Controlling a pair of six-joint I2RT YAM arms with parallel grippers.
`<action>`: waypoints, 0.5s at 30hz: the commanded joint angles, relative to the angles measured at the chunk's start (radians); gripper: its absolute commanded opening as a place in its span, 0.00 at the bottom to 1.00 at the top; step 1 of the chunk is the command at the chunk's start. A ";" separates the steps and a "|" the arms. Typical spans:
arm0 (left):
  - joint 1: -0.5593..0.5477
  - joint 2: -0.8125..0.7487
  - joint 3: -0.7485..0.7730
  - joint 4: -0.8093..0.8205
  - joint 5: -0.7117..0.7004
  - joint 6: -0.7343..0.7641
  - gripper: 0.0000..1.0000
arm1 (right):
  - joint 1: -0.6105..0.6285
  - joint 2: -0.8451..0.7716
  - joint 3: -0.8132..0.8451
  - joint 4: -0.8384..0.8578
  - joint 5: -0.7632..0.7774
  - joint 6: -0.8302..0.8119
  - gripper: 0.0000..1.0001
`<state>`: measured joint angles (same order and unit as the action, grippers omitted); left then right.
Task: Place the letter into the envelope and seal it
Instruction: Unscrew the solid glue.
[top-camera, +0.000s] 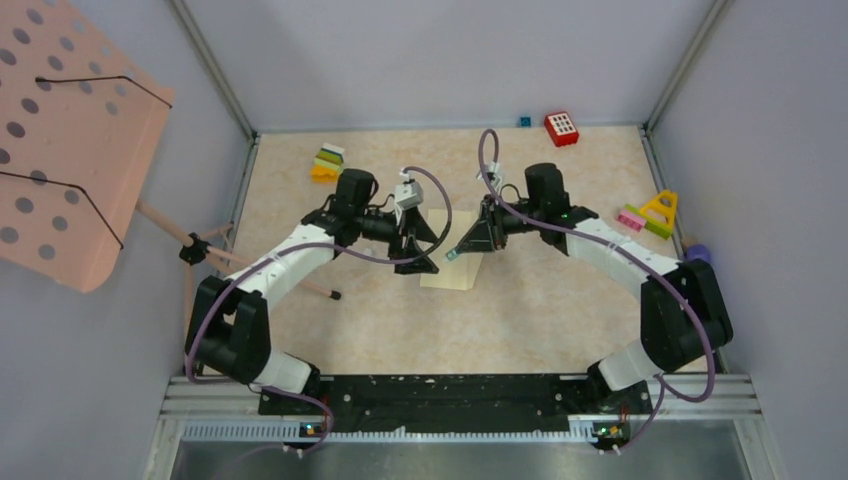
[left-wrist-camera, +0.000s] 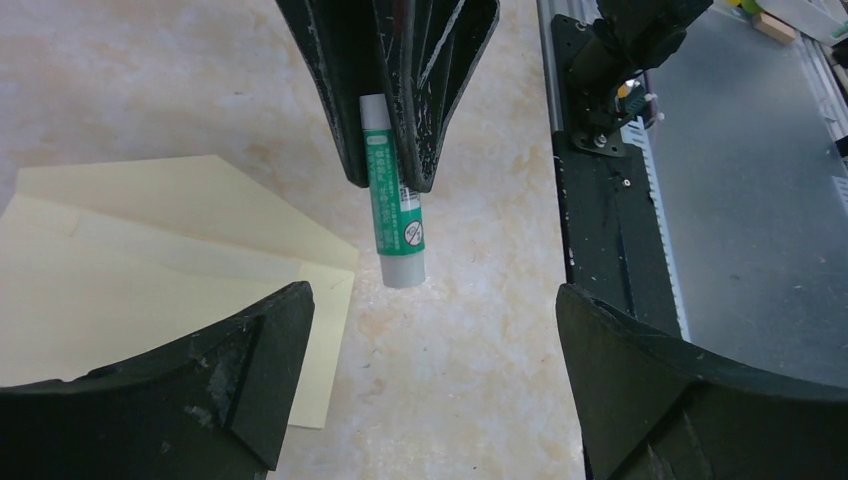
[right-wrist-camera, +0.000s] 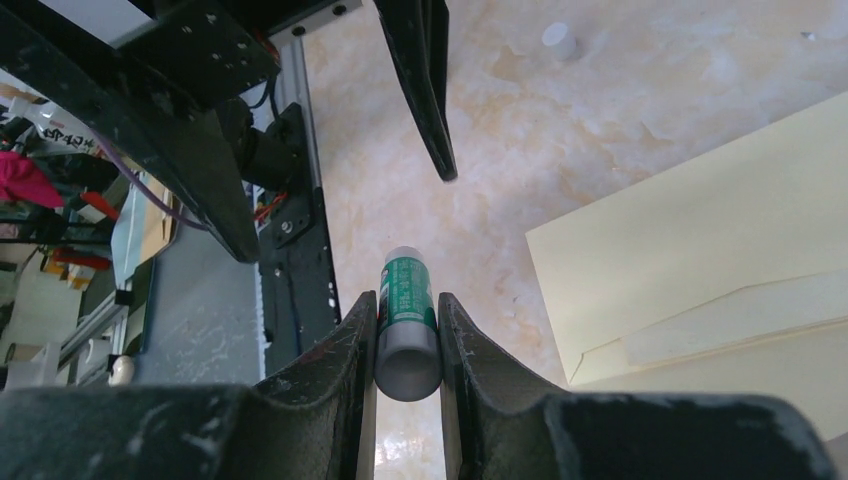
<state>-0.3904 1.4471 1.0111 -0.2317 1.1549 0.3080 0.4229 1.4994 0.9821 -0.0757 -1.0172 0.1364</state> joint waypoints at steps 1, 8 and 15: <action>-0.039 0.032 -0.001 0.111 -0.005 -0.116 0.94 | 0.021 0.004 0.007 0.133 -0.054 0.077 0.00; -0.057 0.042 -0.029 0.223 -0.040 -0.222 0.83 | 0.020 0.040 -0.026 0.279 -0.098 0.225 0.00; -0.080 0.043 -0.030 0.224 -0.035 -0.235 0.70 | 0.021 0.077 -0.037 0.356 -0.123 0.307 0.00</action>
<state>-0.4564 1.4899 0.9909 -0.0597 1.1099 0.0967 0.4339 1.5604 0.9550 0.1635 -1.0969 0.3740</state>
